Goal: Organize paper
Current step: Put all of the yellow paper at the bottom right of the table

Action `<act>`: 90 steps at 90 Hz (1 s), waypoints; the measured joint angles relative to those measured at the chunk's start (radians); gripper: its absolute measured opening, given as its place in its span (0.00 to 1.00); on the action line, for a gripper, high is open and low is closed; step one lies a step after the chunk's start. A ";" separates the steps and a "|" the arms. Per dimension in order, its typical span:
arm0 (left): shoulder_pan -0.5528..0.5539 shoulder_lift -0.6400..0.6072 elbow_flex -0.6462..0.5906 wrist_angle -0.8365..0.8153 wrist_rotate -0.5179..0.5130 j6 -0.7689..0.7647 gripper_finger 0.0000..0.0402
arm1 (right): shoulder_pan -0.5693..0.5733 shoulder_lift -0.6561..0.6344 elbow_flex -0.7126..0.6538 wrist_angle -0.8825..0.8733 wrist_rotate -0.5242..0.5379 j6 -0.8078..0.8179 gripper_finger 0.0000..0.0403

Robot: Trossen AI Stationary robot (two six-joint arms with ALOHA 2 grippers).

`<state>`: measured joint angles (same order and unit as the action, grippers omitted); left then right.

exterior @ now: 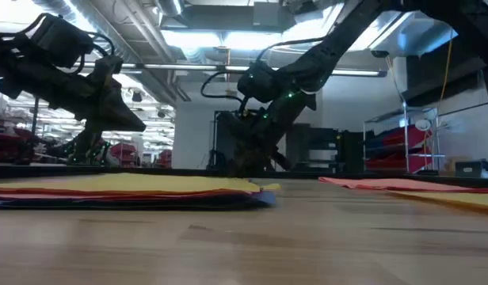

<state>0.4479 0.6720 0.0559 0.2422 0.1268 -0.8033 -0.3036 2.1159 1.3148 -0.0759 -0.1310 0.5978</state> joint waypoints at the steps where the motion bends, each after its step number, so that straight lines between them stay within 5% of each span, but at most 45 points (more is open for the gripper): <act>1: 0.000 0.000 0.000 0.000 0.000 0.000 0.00 | 0.000 0.000 0.000 0.004 -0.005 0.000 0.03; 30: 0.000 0.000 0.000 0.001 0.000 -0.005 0.00 | 0.002 -0.019 0.109 -0.080 -0.024 -0.033 0.00; 54: 0.000 0.000 0.000 -0.002 0.000 -0.007 0.00 | 0.010 -0.077 0.253 -0.442 -0.016 -0.199 0.00; 90: 0.000 0.000 0.000 -0.001 -0.001 0.000 0.00 | 0.059 -0.127 0.221 -0.745 0.028 -0.304 0.00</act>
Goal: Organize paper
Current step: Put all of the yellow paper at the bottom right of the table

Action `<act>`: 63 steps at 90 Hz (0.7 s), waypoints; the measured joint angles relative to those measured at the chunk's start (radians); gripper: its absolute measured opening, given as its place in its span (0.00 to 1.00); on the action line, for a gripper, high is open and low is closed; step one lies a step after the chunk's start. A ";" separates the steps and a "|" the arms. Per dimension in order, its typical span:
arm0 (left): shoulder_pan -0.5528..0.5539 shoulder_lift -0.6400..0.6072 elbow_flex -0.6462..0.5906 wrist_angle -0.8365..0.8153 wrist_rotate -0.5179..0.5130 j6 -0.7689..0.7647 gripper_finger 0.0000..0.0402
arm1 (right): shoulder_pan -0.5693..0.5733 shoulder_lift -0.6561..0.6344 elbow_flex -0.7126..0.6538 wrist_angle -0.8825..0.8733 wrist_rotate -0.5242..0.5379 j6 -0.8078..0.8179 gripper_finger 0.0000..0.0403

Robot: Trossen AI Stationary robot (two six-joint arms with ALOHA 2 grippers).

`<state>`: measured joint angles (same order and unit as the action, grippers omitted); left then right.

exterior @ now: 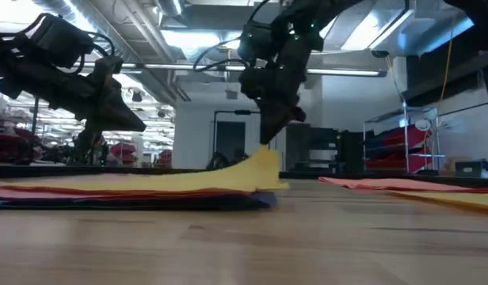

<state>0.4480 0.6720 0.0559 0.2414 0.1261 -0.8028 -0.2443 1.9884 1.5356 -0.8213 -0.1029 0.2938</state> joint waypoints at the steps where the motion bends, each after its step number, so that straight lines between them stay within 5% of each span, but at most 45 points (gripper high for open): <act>1: 0.000 0.000 0.000 0.001 0.000 0.000 0.00 | 0.000 0.000 -0.006 0.000 0.001 0.000 0.00; 42: 0.000 0.000 0.000 0.001 0.000 0.025 0.00 | -0.019 -0.015 -0.144 0.078 0.058 0.018 0.01; 63: 0.000 0.000 0.000 0.001 0.000 0.021 0.00 | -0.024 -0.085 -0.141 0.013 0.011 0.041 0.12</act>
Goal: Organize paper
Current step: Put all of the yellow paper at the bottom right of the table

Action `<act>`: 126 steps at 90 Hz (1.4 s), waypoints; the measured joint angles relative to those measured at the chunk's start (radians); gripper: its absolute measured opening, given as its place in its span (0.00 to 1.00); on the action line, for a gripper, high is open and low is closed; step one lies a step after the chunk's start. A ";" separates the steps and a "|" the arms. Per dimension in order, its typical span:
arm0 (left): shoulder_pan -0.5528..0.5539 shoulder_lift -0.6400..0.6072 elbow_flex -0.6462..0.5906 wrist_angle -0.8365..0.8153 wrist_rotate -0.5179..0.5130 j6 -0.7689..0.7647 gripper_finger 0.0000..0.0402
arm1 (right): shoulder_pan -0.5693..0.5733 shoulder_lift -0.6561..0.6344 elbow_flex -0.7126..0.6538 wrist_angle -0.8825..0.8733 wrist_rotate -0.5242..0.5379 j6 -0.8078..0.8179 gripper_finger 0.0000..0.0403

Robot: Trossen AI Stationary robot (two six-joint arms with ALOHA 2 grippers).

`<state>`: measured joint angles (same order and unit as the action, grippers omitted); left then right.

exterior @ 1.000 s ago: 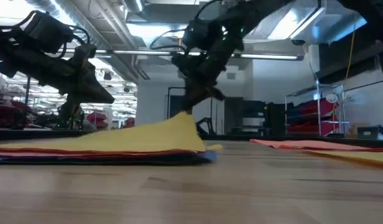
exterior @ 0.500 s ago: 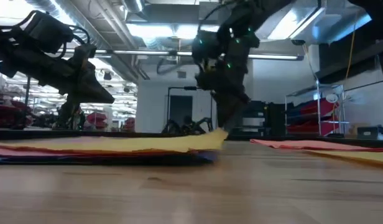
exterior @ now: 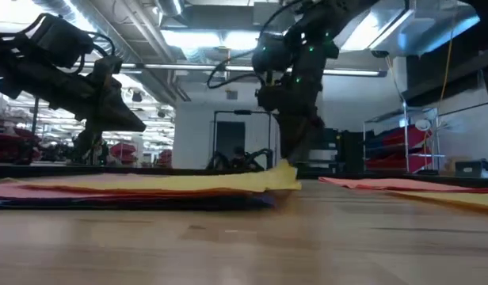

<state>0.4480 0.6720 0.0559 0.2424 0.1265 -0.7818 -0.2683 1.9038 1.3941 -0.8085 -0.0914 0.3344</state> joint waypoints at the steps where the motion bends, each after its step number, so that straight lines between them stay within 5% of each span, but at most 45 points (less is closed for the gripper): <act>1: 0.000 0.000 0.000 0.000 0.000 0.000 0.00 | 0.000 -0.002 0.000 -0.004 -0.005 0.001 0.13; 21: 0.000 0.000 0.000 0.000 0.000 0.004 0.00 | -0.010 -0.011 -0.011 -0.050 -0.093 0.043 0.34; 41: 0.000 0.000 0.000 0.001 0.000 0.004 0.00 | 0.018 -0.012 -0.169 0.203 -0.177 0.321 0.48; 65: 0.000 0.000 0.000 -0.001 0.000 -0.001 0.00 | 0.104 -0.018 -0.328 0.500 -0.078 0.665 0.50; 111: 0.000 0.000 0.000 -0.001 0.008 -0.022 0.00 | 0.226 -0.077 -0.338 0.364 0.144 0.917 0.50; 126: 0.000 0.000 0.000 -0.002 0.008 0.001 0.00 | 0.224 -0.080 -0.355 0.341 0.143 0.926 0.50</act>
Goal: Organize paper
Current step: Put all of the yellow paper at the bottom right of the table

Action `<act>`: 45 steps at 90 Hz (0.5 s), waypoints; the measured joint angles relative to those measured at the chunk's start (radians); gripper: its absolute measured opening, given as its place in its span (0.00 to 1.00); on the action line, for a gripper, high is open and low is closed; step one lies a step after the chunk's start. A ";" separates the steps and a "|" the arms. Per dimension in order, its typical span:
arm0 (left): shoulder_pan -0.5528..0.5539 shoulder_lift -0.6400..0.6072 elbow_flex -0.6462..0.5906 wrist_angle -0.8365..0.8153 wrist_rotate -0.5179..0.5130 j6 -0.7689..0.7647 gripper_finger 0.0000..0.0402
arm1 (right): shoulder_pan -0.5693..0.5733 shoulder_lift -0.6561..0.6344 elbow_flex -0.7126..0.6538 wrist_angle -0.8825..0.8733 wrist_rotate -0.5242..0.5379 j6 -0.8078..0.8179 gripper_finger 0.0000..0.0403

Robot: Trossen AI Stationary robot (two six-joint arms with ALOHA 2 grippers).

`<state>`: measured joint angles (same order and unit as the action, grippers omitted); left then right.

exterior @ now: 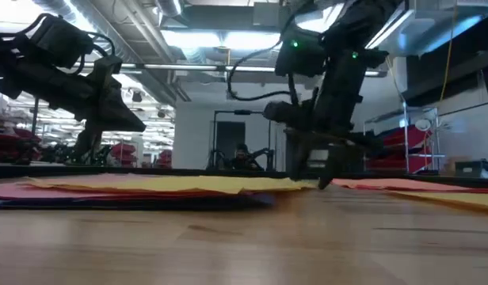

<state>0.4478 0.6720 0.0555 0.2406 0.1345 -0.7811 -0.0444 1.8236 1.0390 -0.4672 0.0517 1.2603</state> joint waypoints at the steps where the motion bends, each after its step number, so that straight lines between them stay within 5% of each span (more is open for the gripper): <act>1: 0.000 0.000 0.000 0.000 0.000 0.000 0.00 | 0.000 0.000 -0.003 0.003 0.001 0.002 0.50; 25: 0.000 0.000 0.000 0.005 -0.009 -0.003 0.00 | 0.000 -0.003 -0.080 0.112 0.024 0.068 0.47; 45: 0.000 0.000 0.000 0.004 -0.023 -0.004 0.00 | 0.000 0.001 -0.086 0.128 0.067 0.067 0.27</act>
<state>0.4479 0.6720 0.0555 0.2442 0.1116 -0.7852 -0.0443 1.8243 0.9531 -0.3393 0.1191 1.3274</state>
